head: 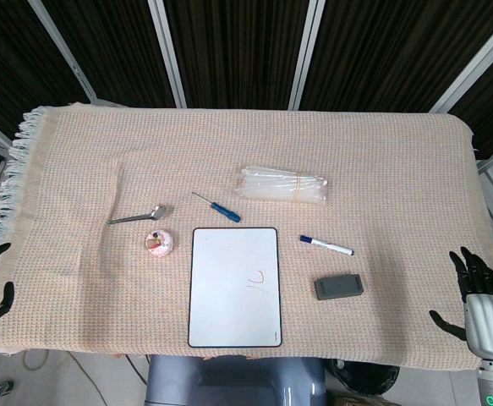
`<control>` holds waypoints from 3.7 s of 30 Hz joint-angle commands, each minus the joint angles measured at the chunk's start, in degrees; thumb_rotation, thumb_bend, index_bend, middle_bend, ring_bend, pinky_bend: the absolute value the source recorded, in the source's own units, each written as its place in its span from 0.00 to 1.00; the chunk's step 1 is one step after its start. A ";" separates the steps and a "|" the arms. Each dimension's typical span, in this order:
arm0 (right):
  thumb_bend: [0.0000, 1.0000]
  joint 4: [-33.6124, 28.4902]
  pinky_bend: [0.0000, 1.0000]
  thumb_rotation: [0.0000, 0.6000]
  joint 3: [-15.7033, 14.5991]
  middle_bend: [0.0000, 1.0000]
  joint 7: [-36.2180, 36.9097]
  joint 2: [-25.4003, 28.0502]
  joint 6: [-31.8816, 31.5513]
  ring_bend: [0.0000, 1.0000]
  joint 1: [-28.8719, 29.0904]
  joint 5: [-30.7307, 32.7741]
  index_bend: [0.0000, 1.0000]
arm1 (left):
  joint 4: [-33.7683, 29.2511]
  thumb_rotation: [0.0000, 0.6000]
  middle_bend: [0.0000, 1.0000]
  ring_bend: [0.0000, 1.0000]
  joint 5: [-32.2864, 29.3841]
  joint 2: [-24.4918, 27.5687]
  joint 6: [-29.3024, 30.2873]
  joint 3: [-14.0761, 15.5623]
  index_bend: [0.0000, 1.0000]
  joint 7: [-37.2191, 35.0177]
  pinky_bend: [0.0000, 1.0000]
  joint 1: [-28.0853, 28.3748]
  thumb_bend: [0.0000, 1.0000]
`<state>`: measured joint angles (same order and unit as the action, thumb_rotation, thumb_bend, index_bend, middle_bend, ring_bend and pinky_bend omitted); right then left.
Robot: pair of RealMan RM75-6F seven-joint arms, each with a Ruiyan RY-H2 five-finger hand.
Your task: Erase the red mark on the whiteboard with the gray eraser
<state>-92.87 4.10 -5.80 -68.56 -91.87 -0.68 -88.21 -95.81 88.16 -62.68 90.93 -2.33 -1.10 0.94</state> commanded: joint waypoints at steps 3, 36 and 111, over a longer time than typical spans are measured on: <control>0.12 0.28 0.16 1.00 -0.19 0.00 -0.50 -0.25 0.76 0.07 0.30 0.16 0.00 | 0.09 1.00 0.01 0.00 -0.19 0.04 -0.19 -0.03 0.16 -0.05 0.04 0.02 0.49; 0.12 -4.23 0.16 1.00 -4.26 0.10 8.40 6.72 9.94 0.12 4.11 -4.07 0.02 | -0.58 1.00 0.01 0.00 -0.54 -0.25 -0.26 -0.13 0.16 0.49 0.04 0.01 0.49; 0.46 -1.49 0.49 1.00 -2.21 0.47 -13.75 -5.34 41.62 0.46 32.25 20.40 0.50 | -1.06 1.00 0.01 0.00 -3.21 0.15 -1.44 -1.03 0.17 0.81 0.04 0.22 0.49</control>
<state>-94.40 1.77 -19.60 -73.72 -49.96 31.64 -67.96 -96.87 84.94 -62.53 89.49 -3.36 -0.28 1.16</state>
